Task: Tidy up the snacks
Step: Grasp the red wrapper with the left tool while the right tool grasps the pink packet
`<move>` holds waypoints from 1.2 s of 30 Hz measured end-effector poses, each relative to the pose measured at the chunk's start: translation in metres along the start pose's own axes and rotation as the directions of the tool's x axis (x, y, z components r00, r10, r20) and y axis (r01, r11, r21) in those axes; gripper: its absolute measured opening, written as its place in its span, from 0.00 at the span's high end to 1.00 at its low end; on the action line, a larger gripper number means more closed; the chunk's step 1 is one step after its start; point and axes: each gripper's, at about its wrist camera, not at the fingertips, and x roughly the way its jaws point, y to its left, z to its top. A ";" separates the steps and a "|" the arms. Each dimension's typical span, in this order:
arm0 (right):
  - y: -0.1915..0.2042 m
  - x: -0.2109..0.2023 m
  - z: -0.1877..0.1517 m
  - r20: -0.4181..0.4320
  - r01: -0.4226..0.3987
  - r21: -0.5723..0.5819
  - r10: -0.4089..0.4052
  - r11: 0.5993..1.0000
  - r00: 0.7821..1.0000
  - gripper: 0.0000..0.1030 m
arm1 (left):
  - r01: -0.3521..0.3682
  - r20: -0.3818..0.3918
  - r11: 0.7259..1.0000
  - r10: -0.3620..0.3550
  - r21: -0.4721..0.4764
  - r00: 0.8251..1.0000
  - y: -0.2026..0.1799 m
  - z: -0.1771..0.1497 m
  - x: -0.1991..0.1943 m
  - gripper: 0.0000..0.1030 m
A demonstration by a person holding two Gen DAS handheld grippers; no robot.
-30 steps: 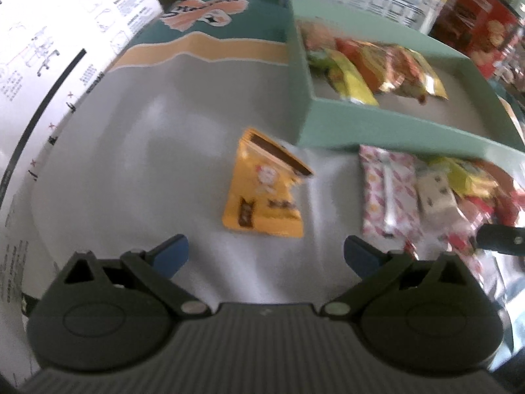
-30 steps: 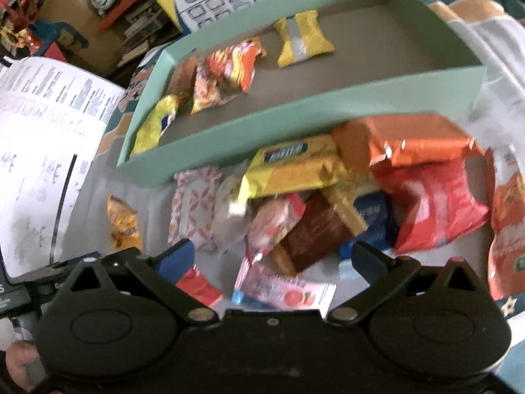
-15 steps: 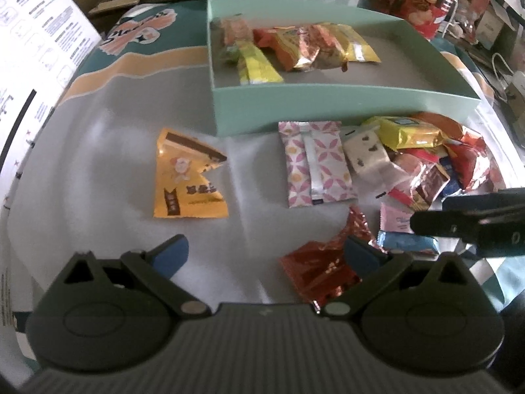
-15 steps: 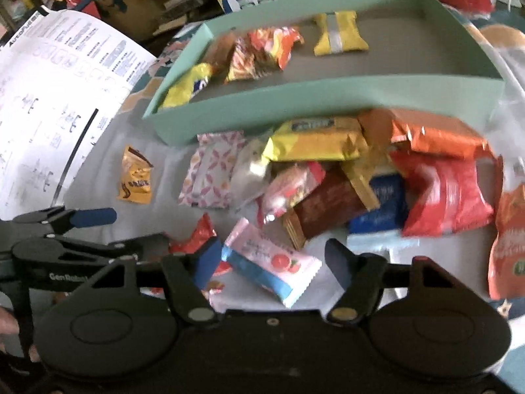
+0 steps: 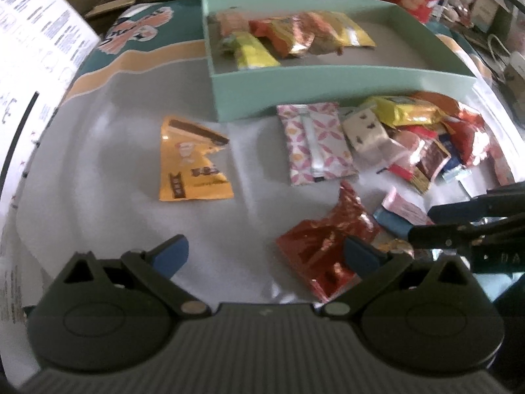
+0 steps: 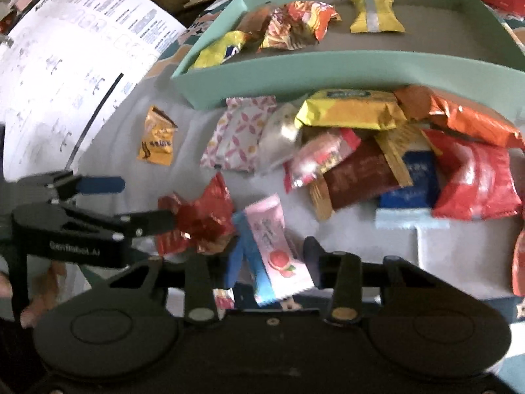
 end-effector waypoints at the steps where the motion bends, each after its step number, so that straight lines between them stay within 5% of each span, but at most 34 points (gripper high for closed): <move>1: 0.002 0.000 -0.001 0.001 0.006 -0.011 -0.006 1.000 1.000 0.58 | 0.004 -0.001 1.000 -0.004 0.016 1.000 -0.004 0.000 0.000 0.00; 6: 0.020 0.008 0.003 0.010 0.067 -0.112 -0.067 0.991 0.998 0.59 | -0.011 0.002 0.996 0.011 0.085 1.000 -0.018 0.000 0.002 0.00; 10: 0.034 0.013 0.002 0.038 0.145 -0.201 -0.140 0.969 0.989 0.70 | -0.016 -0.014 0.997 0.017 0.079 1.000 -0.017 0.002 0.007 0.00; 18: -0.008 -0.006 -0.003 0.041 0.047 0.030 -0.048 0.998 0.998 0.72 | -0.036 0.003 0.976 0.037 0.214 0.999 -0.045 0.007 0.016 0.01; 21: -0.018 -0.014 -0.004 0.053 0.009 0.090 -0.014 0.996 0.998 0.72 | -0.018 -0.001 0.974 0.019 0.228 1.000 -0.055 0.009 0.021 0.15; 25: -0.020 -0.023 -0.008 0.071 0.000 0.102 -0.007 0.995 0.997 0.72 | 0.048 -0.007 0.974 -0.048 0.221 0.999 -0.062 0.008 0.019 0.62; 36: -0.022 -0.040 -0.006 0.121 -0.042 0.111 0.029 0.993 0.992 0.72 | 0.045 0.047 0.995 -0.049 0.088 0.998 -0.039 0.014 -0.011 0.66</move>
